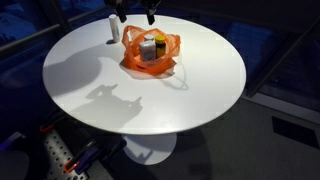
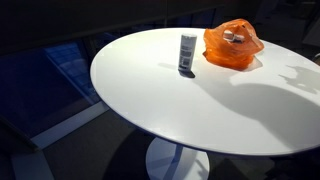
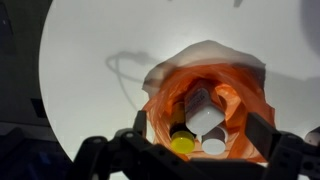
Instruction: Take the yellow bottle out of the plastic bag and put it on the table
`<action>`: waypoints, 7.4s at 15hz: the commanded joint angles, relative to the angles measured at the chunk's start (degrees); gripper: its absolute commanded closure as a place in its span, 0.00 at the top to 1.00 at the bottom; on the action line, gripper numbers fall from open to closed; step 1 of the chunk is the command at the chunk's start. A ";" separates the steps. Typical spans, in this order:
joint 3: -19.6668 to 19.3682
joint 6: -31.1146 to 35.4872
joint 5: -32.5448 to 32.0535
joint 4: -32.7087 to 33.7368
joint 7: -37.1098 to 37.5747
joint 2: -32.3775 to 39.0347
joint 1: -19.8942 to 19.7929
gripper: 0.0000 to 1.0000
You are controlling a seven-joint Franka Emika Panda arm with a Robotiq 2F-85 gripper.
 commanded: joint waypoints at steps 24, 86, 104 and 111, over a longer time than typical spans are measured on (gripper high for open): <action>2.20 -11.44 6.42 34.62 13.17 35.69 0.10 1.00; 10.30 -11.67 6.82 23.72 7.57 25.20 7.81 0.19; 10.79 -12.08 4.45 21.15 7.44 25.49 7.99 0.92; 8.97 -13.58 3.05 22.34 13.10 22.75 6.67 1.00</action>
